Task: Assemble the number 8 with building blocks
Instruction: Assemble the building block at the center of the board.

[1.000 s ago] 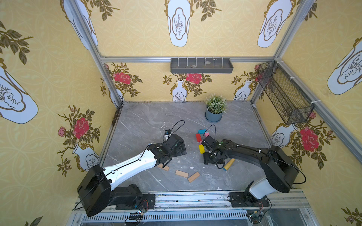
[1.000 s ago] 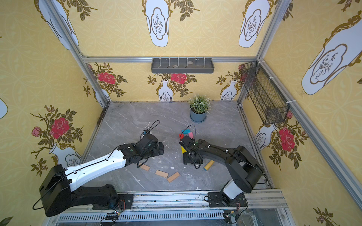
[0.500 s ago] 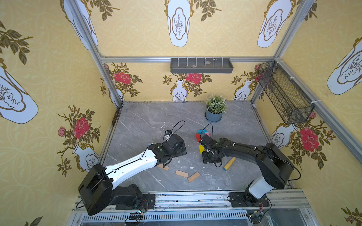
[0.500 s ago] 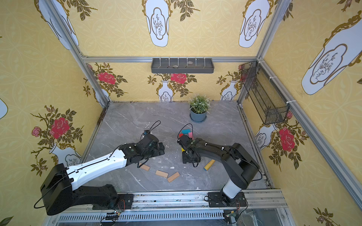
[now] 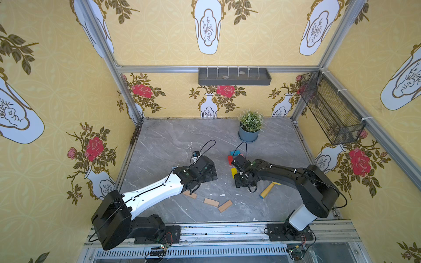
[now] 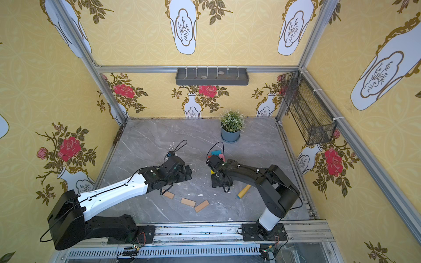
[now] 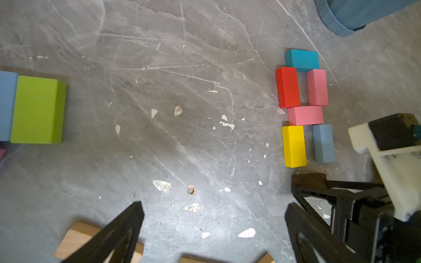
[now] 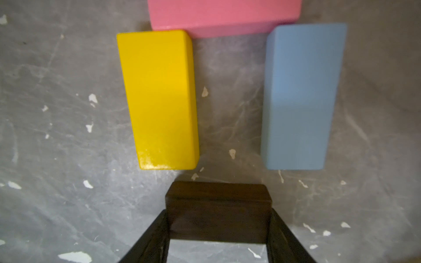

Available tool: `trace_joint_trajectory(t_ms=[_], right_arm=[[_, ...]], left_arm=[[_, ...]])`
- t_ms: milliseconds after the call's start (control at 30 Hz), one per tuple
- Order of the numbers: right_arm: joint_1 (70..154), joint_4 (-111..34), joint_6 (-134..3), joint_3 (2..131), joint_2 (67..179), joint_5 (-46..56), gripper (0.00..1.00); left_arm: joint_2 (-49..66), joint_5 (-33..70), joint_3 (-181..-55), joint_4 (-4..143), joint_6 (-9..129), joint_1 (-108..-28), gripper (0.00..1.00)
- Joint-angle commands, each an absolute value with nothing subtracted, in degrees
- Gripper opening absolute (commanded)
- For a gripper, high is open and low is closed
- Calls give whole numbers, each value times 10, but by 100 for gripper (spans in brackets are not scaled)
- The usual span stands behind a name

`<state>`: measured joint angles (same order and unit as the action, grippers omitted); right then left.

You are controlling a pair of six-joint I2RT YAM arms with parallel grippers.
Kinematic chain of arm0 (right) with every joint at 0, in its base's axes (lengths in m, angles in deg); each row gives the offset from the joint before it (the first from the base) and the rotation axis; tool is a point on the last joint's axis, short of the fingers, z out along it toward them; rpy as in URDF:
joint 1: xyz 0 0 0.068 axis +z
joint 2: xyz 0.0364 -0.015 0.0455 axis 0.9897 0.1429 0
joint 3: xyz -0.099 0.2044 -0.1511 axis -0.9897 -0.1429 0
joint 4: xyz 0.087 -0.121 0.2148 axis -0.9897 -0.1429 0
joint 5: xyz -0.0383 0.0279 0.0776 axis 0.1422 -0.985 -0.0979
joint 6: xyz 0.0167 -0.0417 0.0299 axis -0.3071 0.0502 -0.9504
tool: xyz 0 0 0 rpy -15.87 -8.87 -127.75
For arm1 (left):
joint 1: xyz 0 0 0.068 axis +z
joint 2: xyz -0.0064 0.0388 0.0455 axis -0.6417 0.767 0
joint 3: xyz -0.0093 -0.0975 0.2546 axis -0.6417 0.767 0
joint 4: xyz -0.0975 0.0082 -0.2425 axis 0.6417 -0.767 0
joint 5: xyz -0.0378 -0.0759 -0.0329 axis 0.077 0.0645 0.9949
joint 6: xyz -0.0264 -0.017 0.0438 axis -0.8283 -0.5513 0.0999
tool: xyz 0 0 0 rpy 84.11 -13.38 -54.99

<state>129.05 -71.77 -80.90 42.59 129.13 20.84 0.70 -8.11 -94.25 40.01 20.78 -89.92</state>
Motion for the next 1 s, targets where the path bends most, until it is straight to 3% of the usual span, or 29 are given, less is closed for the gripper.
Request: trace_joint_trajectory(t_ms=[0, 967], right_arm=[[1287, -724, -800, 425, 1297, 227, 56], [1277, -711, -792, 426, 1300, 237, 58]], left_arm=[[10, -78, -945, 403, 214, -899, 100], [28, -70, -945, 406, 212, -899, 100]])
